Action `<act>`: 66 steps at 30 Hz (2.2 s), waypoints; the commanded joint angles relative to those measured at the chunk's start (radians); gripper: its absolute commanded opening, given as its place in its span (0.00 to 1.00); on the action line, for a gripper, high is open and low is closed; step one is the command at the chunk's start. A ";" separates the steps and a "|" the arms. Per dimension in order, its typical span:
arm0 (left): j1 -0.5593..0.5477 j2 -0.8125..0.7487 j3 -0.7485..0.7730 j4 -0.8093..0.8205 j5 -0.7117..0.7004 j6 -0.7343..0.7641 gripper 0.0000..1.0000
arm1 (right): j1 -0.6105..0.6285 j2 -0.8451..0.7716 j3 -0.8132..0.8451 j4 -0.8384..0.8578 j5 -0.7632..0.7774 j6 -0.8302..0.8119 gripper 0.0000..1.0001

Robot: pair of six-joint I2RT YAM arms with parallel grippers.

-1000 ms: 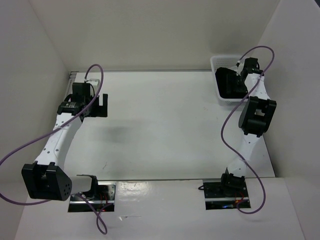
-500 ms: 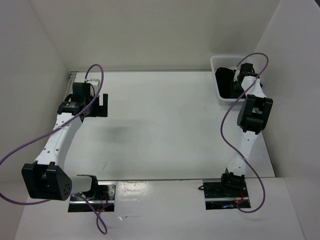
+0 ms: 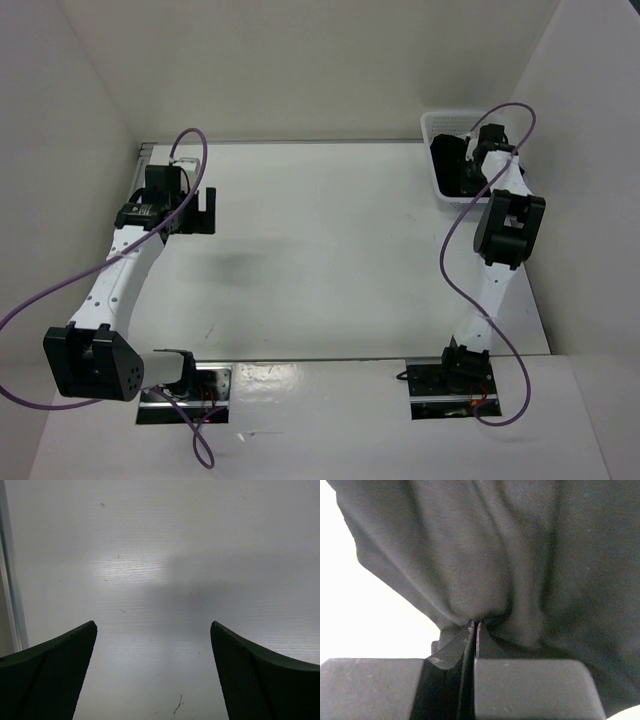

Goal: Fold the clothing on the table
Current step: Grab the skirt from the pile, then move the skirt to the center of the board

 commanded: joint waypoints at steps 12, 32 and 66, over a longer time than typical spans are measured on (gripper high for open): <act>-0.001 -0.017 -0.004 0.019 -0.003 -0.002 1.00 | 0.013 -0.227 0.088 0.010 -0.119 0.028 0.00; -0.001 -0.008 -0.004 0.019 -0.013 -0.002 1.00 | 0.190 -0.321 0.642 -0.317 -0.343 0.076 0.00; -0.124 0.157 0.037 0.071 0.207 0.087 0.98 | 0.737 -0.658 -0.579 0.023 -0.022 -0.092 0.98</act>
